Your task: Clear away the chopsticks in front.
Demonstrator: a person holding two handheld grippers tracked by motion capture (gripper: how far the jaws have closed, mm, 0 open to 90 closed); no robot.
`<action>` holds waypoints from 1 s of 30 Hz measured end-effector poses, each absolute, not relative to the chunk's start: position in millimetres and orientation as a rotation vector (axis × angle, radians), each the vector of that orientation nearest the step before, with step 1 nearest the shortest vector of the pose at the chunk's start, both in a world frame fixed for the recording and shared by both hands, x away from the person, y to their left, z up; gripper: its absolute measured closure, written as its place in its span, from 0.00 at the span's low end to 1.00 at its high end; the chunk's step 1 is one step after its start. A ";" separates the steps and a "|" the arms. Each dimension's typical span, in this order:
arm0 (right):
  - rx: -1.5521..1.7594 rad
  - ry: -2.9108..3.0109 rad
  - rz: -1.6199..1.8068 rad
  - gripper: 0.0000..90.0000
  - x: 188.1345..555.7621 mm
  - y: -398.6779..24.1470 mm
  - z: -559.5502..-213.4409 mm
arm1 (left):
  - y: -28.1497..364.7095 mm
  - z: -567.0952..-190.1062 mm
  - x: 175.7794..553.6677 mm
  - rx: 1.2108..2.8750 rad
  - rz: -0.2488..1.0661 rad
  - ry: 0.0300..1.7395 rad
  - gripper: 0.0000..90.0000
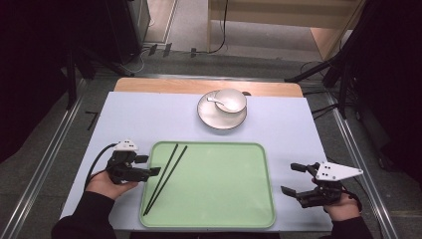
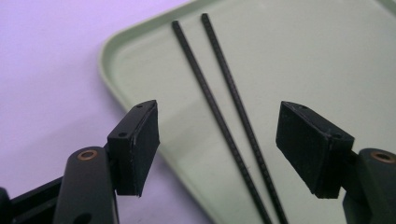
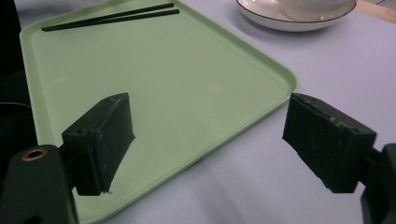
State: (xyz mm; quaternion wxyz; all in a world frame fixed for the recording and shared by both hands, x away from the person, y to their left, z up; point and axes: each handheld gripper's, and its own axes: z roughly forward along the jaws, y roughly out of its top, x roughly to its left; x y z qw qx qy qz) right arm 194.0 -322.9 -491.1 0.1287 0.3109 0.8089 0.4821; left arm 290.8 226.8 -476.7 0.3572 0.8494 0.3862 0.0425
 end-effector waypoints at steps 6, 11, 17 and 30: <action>0.911 2.344 1.407 0.19 193.9 -324.0 -490.8 | 242.4 -473.3 286.5 2.197 0.153 0.985 0.34; 0.912 2.342 1.411 0.19 193.7 -324.2 -490.7 | 254.8 -470.9 282.0 2.191 0.168 0.988 0.32; 0.914 2.340 1.411 0.19 193.4 -324.5 -490.5 | 270.7 -468.1 277.1 2.162 0.180 1.008 0.32; 0.918 2.320 1.420 0.18 192.5 -325.5 -489.4 | 297.5 -470.7 273.3 2.122 0.201 1.033 0.31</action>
